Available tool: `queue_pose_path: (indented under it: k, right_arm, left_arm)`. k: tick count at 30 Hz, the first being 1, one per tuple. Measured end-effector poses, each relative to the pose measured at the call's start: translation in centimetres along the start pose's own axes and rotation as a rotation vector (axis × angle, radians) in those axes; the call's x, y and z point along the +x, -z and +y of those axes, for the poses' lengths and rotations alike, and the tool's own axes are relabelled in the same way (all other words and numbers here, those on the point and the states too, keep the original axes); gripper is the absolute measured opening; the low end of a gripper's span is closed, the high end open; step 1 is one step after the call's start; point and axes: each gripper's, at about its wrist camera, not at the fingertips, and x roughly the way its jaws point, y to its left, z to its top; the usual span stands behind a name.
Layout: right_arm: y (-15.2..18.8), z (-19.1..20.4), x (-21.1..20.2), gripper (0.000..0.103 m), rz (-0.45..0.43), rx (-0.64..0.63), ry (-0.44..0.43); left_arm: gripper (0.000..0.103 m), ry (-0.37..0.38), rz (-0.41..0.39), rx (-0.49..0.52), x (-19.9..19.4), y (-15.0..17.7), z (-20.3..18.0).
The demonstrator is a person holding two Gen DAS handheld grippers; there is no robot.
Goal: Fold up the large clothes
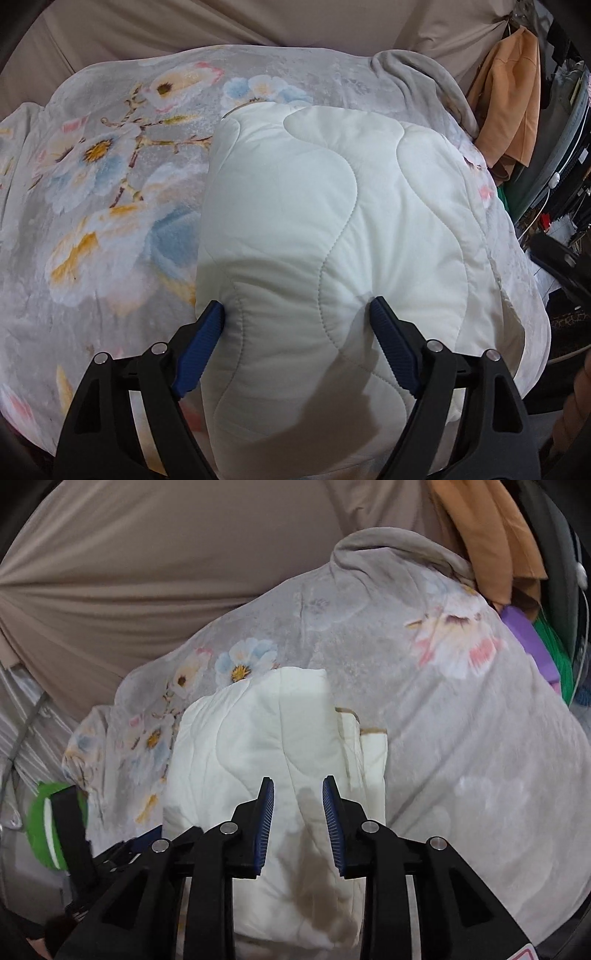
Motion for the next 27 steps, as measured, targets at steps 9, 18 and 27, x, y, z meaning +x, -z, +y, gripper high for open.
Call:
queue_pose_path:
  k: [9,18,27]
  right_arm:
    - [-2.3,-1.3,8.8,0.006,0.104,0.047,0.004]
    - [1.6,-4.3,7.4,0.002,0.095,0.049,0.054]
    - [1.7,-2.5,1.1,0.004,-0.003,-0.004,0.085]
  left_arm:
    - [0.077,-0.023,-0.011,-0.013,-0.5,0.0,0.3]
    - [0.079,0.011,0.016,-0.052,-0.1,0.4,1.1]
    - [0.082,-0.027,0.042,-0.032,1.2,0.4,1.0]
